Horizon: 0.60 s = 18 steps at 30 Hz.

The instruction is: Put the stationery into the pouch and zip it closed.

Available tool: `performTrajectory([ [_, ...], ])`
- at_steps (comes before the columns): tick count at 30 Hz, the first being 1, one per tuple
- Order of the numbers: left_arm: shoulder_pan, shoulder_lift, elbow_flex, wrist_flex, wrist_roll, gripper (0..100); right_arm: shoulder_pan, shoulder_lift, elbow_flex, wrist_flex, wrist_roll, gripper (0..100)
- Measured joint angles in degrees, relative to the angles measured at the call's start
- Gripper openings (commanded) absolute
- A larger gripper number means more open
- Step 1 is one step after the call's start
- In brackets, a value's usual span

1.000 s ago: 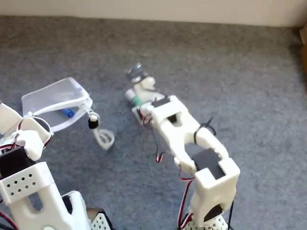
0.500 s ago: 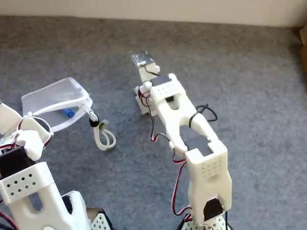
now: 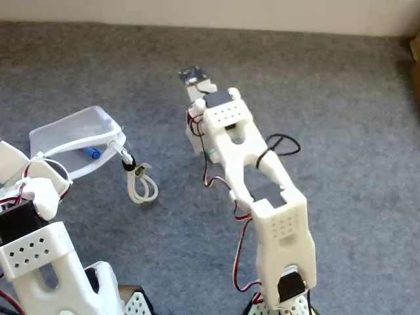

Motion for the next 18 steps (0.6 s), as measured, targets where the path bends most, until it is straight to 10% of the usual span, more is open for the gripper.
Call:
performTrajectory([
  [18, 0.00, 0.00, 0.00, 0.00, 0.00, 1, -0.44, 6.51, -1.14, -8.79, 0.00, 9.8],
])
